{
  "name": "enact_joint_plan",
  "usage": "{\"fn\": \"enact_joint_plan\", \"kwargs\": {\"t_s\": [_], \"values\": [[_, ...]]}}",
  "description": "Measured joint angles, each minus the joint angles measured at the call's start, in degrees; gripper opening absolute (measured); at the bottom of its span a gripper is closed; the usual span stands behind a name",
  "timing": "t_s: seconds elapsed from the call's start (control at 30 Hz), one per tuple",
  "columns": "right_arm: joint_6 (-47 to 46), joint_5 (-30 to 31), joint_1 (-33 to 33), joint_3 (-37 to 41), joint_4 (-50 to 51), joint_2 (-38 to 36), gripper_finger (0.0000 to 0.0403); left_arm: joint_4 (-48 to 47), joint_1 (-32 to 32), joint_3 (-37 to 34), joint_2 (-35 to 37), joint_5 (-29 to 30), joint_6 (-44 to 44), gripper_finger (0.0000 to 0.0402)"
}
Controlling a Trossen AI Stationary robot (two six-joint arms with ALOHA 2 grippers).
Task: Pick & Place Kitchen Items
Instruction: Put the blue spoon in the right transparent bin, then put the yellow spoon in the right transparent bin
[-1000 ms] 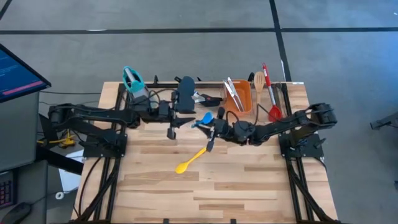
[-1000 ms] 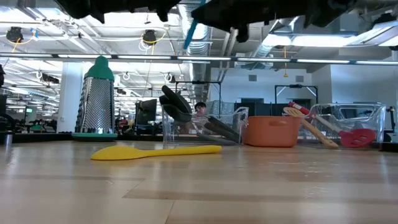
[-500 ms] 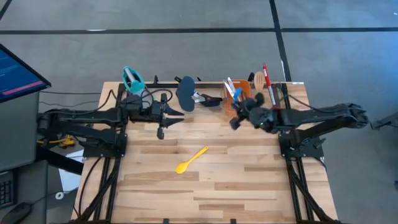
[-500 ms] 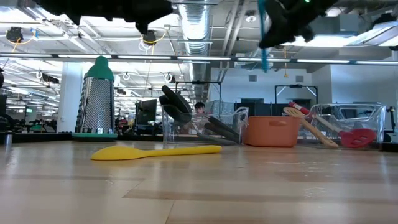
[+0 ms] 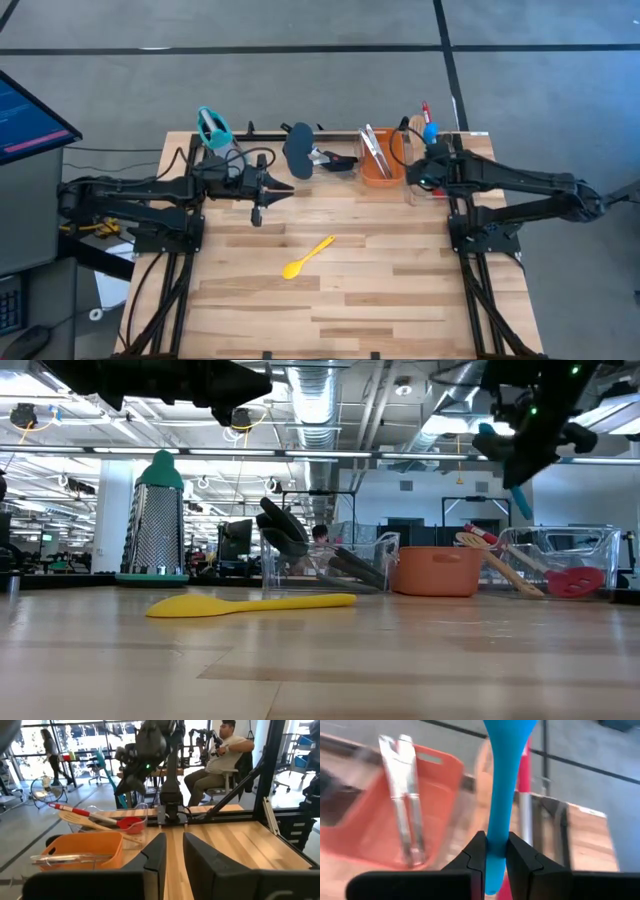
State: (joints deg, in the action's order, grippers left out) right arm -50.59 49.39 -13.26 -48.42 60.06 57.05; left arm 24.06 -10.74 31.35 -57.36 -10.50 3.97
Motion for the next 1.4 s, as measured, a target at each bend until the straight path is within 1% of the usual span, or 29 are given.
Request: {"fn": "enact_joint_plan", "kwargs": {"t_s": [0.07, 0.2, 0.4, 0.57, 0.67, 0.77, 0.83, 1.0, 1.07, 1.13, 1.2, 1.27, 1.33, 1.4], "values": [[-0.96, 0.05, -1.8, 0.4, 1.08, 1.15, 0.0036, 0.62, 0.0, 0.0, 0.01, -0.02, -0.01, 0.0049], [-0.87, -0.4, -5.68, 3.32, -0.99, 3.16, 0.0036, 0.62, 0.0, 0.0, 0.0, -0.02, -0.39, 0.0049], [2.76, -4.4, -10.78, 9.57, -9.81, 5.45, 0.0036, 0.6, 0.0, 0.0, 0.0, -0.02, -0.42, 0.0049], [5.5, -7.56, -14.24, 12.94, -15.94, 7.31, 0.0036, 0.66, 0.0, 0.0, 0.0, -0.04, -0.42, 0.0049], [6.42, -10.83, -15.99, 13.65, -17.85, 9.02, 0.0036, 0.74, 0.0, 0.0, 0.0, -0.04, -0.42, 0.0049], [7.45, -12.56, -16.99, 13.61, -18.65, 10.67, 0.004, 0.73, 0.0, 0.0, 0.0, -0.04, -0.42, 0.0049], [7.45, -13.51, -17.36, 13.55, -18.86, 11.39, 0.0068, 0.73, 0.0, 0.0, 0.0, -0.04, -0.42, 0.0049], [7.78, -14.92, -17.79, 13.07, -17.95, 11.44, 0.0185, 0.72, 0.0, 0.0, 0.0, -0.04, -0.42, 0.0049], [10.05, -15.31, -17.79, 11.67, -16.2, 10.95, 0.0229, 0.71, 0.0, 0.0, 0.0, -0.04, -0.43, 0.0049], [12.83, -16.34, -17.79, 9.42, -14.71, 10.16, 0.0261, 0.69, 0.0, 0.0, 0.0, -0.04, -0.43, 0.0049], [15.81, -18.35, -17.33, 6.65, -13.4, 9.3, 0.0275, 0.69, 0.0, 0.0, 0.0, -0.04, -0.42, 0.0049], [18.72, -21.46, -16.13, 3.94, -13.15, 7.9, 0.0274, 0.63, 0.0, 0.0, 0.0, -0.07, -0.42, 0.0049], [21.54, -25.09, -14.2, 1.49, -13.89, 6.15, 0.0261, 0.6, 0.0, 0.0, 0.0, -0.05, -0.42, 0.0049], [23.28, -28.9, -11.72, -0.07, -15.46, 4.21, 0.0238, 0.48, 0.0, 0.0, 0.0, -0.05, -0.42, 0.0049]]}}
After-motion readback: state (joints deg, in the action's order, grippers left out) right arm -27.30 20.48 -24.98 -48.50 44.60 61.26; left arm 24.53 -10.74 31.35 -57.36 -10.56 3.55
